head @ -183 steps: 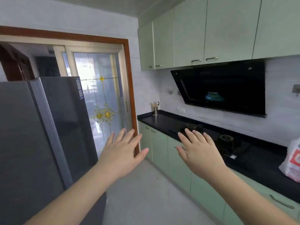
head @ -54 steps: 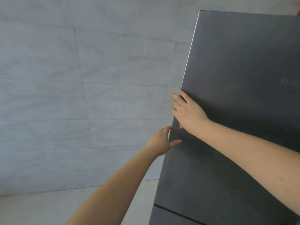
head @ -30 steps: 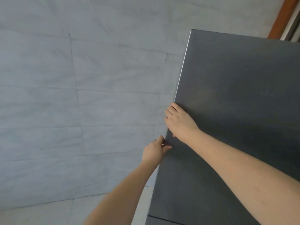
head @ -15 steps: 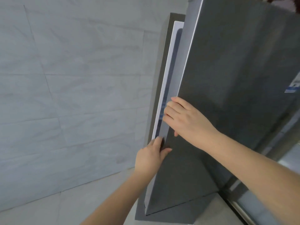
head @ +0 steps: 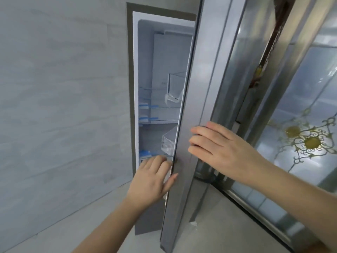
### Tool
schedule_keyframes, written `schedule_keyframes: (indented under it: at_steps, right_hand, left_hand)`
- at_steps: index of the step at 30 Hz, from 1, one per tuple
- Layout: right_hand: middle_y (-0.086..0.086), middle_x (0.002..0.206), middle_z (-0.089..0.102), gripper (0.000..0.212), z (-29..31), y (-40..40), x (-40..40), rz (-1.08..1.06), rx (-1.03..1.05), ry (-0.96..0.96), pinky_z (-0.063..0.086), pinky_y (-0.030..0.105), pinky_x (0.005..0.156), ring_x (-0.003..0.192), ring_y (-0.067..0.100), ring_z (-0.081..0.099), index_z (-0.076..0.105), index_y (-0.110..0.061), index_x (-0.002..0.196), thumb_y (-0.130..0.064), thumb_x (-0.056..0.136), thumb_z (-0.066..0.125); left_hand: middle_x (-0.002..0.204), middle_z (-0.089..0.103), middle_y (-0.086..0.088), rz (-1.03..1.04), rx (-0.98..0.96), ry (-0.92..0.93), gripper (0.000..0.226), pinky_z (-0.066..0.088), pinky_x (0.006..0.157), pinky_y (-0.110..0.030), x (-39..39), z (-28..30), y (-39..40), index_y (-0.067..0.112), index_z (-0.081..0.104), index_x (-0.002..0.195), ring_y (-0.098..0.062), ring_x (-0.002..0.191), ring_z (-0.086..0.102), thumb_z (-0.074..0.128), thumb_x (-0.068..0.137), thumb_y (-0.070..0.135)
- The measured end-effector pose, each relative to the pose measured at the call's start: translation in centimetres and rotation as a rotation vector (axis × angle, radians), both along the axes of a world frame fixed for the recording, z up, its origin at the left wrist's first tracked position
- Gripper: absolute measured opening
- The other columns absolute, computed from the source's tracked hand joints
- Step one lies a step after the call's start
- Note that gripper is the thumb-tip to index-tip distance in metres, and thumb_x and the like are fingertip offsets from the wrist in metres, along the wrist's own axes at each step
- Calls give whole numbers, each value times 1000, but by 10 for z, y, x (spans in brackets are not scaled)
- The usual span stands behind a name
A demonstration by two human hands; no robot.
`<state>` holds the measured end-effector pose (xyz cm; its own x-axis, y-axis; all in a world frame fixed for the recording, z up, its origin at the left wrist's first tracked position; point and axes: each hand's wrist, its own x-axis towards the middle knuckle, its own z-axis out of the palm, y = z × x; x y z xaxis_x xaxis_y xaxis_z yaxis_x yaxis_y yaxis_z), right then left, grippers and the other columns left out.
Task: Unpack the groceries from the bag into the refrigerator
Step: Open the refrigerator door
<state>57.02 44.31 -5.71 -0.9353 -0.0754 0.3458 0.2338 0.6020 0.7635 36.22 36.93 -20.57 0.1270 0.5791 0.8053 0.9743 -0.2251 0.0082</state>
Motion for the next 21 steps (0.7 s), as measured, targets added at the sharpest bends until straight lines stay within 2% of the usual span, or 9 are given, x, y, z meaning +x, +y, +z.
schedule_keyframes:
  at_steps: [1, 2, 4, 6, 8, 11, 14, 17, 21]
  right_hand:
    - [6, 119, 61, 20, -2, -3, 15, -29, -12, -29, 19, 41, 118, 131, 25, 39, 61, -15, 111, -15, 98, 46]
    - [7, 125, 57, 27, -4, -7, 29, -88, -35, -47, 15, 43, 119, 135, 25, 34, 59, -15, 116, -29, 93, 57]
    - [6, 138, 49, 59, -12, -14, 58, -207, -100, -74, 10, 47, 119, 142, 24, 26, 54, -14, 130, -52, 85, 61]
    - [5, 146, 44, 65, -21, -25, 84, -269, -170, -48, 9, 49, 118, 144, 23, 23, 48, -15, 139, -54, 88, 55]
    - [4, 150, 41, 62, -29, -33, 109, -319, -181, 17, 9, 50, 118, 145, 22, 22, 44, -17, 142, -51, 91, 51]
    - [5, 152, 38, 56, -40, -43, 144, -385, -239, 80, 11, 51, 118, 145, 24, 23, 45, -18, 141, -48, 94, 45]
    - [7, 152, 39, 53, -48, -52, 175, -446, -305, 152, 16, 51, 117, 145, 26, 25, 49, -17, 139, -46, 94, 45]
    - [9, 152, 38, 52, -55, -59, 203, -524, -377, 216, 19, 52, 117, 145, 28, 26, 50, -18, 137, -46, 94, 47]
    - [11, 150, 40, 51, -60, -66, 229, -646, -492, 320, 17, 50, 118, 143, 28, 28, 50, -19, 137, -46, 94, 45]
  left_hand:
    - [107, 61, -11, 2, 10, -20, 28, 49, 76, -41, 5, 2, -1, 12, 53, 111, -30, 95, 60, 49, 98, 37]
    - [116, 61, -13, 2, 11, -36, 30, 49, 82, -43, 12, 4, -2, 13, 51, 117, -31, 103, 60, 50, 98, 36]
    - [136, 54, -13, 6, -38, -40, 40, 46, 94, -46, 27, 8, -2, 15, 47, 132, -31, 122, 54, 49, 98, 37]
    - [151, 41, -8, 14, -136, -46, 52, 39, 106, -45, 44, 9, -2, 17, 39, 145, -25, 139, 39, 43, 100, 43]
    - [158, 31, -3, 38, -237, -65, 60, 30, 114, -44, 59, 14, 1, 18, 31, 150, -20, 145, 27, 35, 100, 49]
    - [155, 36, -3, 22, -354, -5, 56, 31, 112, -48, 83, 19, 3, 20, 42, 144, -24, 143, 32, 31, 98, 51]
    - [153, 39, -7, -20, -390, 72, 31, 33, 108, -49, 111, 19, 4, 23, 62, 116, -30, 138, 39, 51, 93, 40]
    - [150, 42, -10, -45, -379, 120, 28, 29, 111, -44, 139, 17, 7, 22, 63, 111, -29, 136, 40, 65, 85, 32]
    - [140, 49, -13, -158, -292, 184, 25, 27, 108, -42, 172, 21, 22, 18, 62, 110, -31, 130, 45, 60, 87, 29]
